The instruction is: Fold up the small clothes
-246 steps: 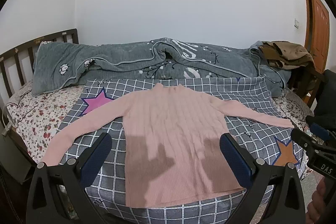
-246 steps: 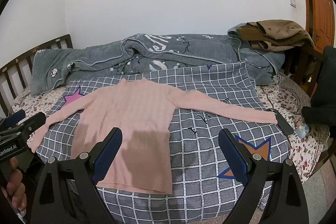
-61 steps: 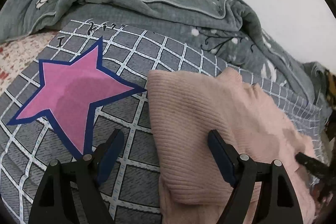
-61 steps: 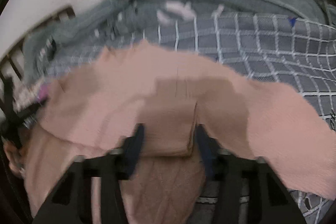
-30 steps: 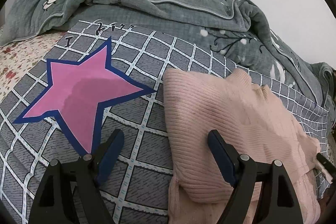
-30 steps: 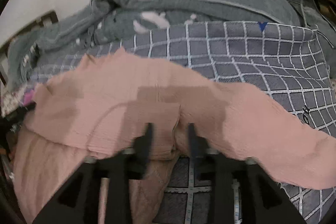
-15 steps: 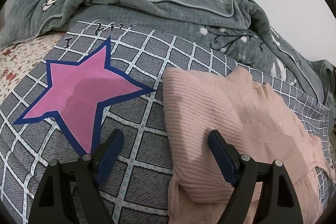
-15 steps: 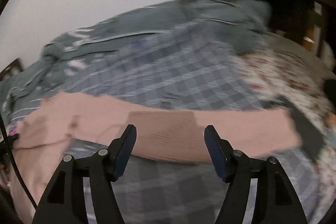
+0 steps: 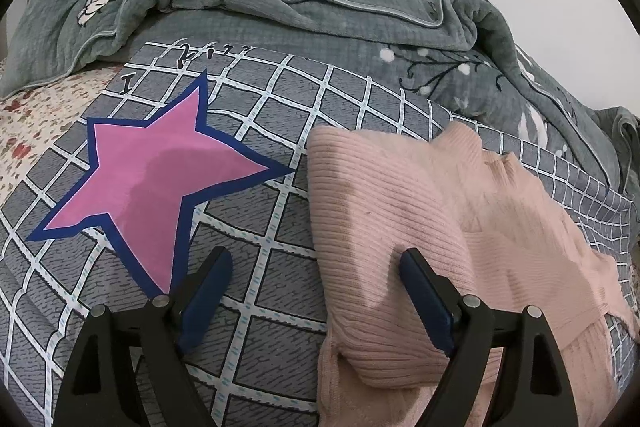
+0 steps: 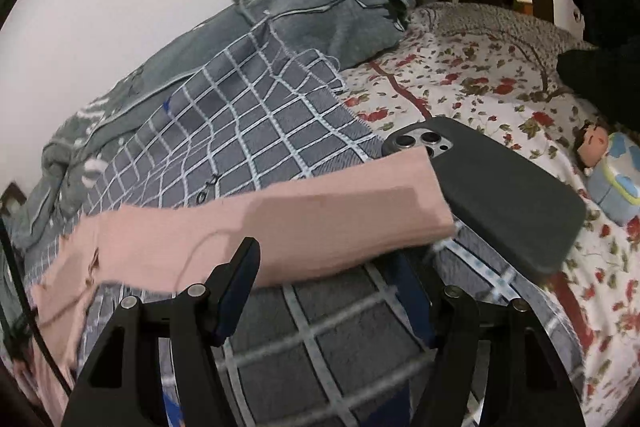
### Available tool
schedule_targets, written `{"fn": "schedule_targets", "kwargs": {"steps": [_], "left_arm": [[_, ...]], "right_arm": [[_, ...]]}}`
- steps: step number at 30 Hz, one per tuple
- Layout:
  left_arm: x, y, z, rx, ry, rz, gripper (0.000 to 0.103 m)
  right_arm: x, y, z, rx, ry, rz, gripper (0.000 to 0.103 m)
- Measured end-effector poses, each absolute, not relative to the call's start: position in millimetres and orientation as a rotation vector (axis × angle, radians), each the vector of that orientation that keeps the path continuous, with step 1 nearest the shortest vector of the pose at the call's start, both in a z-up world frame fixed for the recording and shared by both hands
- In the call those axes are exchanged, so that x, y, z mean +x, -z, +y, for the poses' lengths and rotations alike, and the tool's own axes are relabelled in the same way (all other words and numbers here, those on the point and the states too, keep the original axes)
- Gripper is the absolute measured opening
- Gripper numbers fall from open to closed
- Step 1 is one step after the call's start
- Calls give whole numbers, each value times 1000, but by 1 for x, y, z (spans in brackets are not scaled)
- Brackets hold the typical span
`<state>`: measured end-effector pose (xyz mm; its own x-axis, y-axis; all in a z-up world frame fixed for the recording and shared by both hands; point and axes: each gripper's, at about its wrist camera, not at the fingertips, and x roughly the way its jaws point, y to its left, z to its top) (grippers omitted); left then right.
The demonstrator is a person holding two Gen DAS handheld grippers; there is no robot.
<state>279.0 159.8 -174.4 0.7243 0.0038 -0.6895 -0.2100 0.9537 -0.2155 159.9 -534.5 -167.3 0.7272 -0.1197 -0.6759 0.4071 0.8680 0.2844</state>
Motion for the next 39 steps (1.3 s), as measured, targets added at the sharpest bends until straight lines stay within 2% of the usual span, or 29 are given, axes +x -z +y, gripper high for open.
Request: {"fn": "schedule_targets", "kwargs": {"steps": [1, 3, 6, 16, 21, 24, 29, 35, 37, 39], "left_arm": [[279, 174, 160, -290, -119, 753, 85], [279, 174, 160, -292, -119, 751, 85], [278, 174, 160, -297, -115, 749, 86], [267, 168, 165, -332, -93, 750, 88], [233, 159, 188, -401, -173, 723, 88], [207, 155, 206, -391, -242, 722, 89], [175, 149, 231, -313, -310, 733, 89], [145, 142, 255, -307, -316, 727, 89], [139, 142, 258, -312, -302, 726, 89], [138, 143, 256, -317, -286, 733, 89]], "right_arm": [[162, 167, -532, 414, 310, 703, 58], [168, 167, -525, 352, 312, 724, 16], [169, 160, -515, 279, 343, 705, 6], [195, 70, -436, 82, 325, 556, 6], [226, 13, -330, -9, 157, 464, 6], [243, -2, -251, -47, 18, 446, 6], [263, 13, -115, -77, -210, 480, 5], [276, 75, 3, -77, -397, 618, 6], [280, 104, 25, -91, -436, 699, 11], [283, 129, 34, -110, -489, 801, 38]]}}
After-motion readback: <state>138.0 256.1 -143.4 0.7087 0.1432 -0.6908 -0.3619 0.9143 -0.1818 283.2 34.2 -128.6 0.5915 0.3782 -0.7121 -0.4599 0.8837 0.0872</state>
